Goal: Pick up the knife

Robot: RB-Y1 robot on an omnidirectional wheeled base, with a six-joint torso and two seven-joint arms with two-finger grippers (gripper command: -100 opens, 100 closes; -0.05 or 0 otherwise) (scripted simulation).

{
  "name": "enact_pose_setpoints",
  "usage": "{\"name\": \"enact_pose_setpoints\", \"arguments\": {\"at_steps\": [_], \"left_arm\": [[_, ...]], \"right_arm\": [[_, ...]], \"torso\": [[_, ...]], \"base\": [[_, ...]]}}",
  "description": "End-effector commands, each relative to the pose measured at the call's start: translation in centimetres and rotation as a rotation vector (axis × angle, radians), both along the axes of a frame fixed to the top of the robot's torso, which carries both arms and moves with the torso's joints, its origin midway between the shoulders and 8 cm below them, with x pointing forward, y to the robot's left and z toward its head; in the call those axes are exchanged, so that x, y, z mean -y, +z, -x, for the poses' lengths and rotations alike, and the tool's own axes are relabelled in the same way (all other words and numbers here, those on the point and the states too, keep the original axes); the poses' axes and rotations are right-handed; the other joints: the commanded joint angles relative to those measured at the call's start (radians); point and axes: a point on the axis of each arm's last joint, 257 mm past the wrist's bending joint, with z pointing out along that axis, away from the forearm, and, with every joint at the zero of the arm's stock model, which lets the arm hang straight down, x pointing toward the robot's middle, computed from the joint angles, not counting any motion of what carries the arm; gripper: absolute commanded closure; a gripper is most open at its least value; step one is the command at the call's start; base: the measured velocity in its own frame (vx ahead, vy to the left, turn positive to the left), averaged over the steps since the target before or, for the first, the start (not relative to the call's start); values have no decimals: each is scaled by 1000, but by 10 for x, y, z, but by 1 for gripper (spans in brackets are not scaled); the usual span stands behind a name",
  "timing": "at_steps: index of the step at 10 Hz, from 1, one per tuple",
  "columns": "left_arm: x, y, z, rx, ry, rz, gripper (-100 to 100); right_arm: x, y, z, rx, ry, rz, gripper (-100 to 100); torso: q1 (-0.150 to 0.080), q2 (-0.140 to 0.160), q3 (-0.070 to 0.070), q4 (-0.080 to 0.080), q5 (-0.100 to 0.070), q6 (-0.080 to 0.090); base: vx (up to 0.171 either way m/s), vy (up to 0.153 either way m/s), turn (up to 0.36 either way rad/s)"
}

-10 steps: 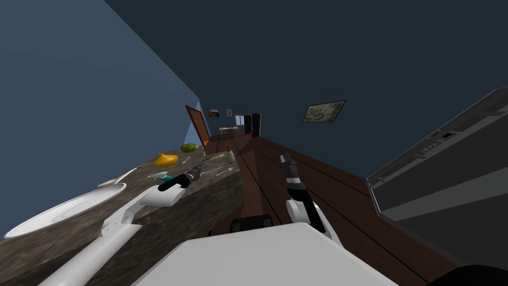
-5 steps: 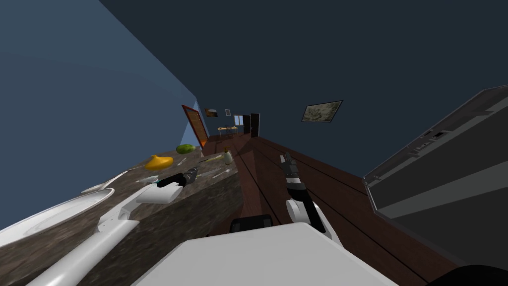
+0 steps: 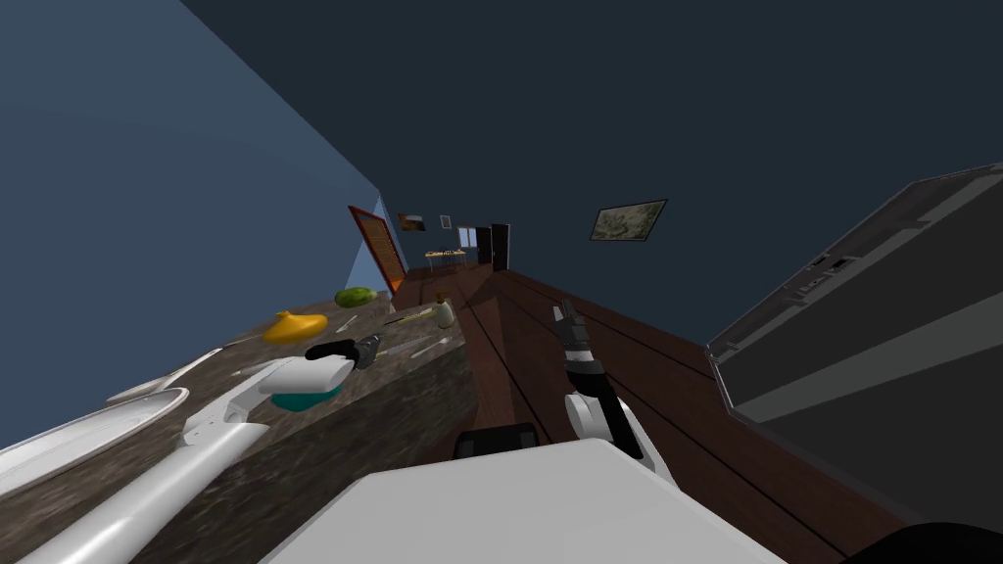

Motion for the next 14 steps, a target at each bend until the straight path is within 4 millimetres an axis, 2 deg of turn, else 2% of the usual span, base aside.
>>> {"name": "enact_pose_setpoints", "arguments": {"at_steps": [1, 3, 4, 6, 7, 12, 14], "left_arm": [[-19, -4, 9, -46, 54, 30, -100], [-23, -13, 20, -94, 78, 36, -100], [-36, -14, 26, -116, 120, 66, -100], [-37, -20, 36, -159, 138, 71, -100], [-48, -23, 45, -190, 182, 106, -100], [-57, -33, 68, -279, 248, 152, -100], [-62, -38, 85, -335, 297, 197, -100]], "right_arm": [[0, 0, 0, 0, 0, 0, 0], [0, 0, 0, 0, 0, 0, 0], [0, 0, 0, 0, 0, 0, 0], [0, 0, 0, 0, 0, 0, 0], [0, 0, 0, 0, 0, 0, 0], [0, 0, 0, 0, 0, 0, 0], [0, 0, 0, 0, 0, 0, 0]], "torso": [[0, 0, 0, 0, 0, 0], [0, 0, 0, 0, 0, 0], [0, 1, 1, 0, 0, 0], [0, 0, 0, 0, 0, 0], [0, 1, 1, 0, 0, 0], [1, 0, 0, 0, 0, 0], [1, 1, 1, 0, 0, 0]], "base": [[60, -25, -92], [36, -12, -21], [38, -11, -86], [32, -6, -30], [35, -2, -97], [37, -1, -40], [37, 1, -74]]}}
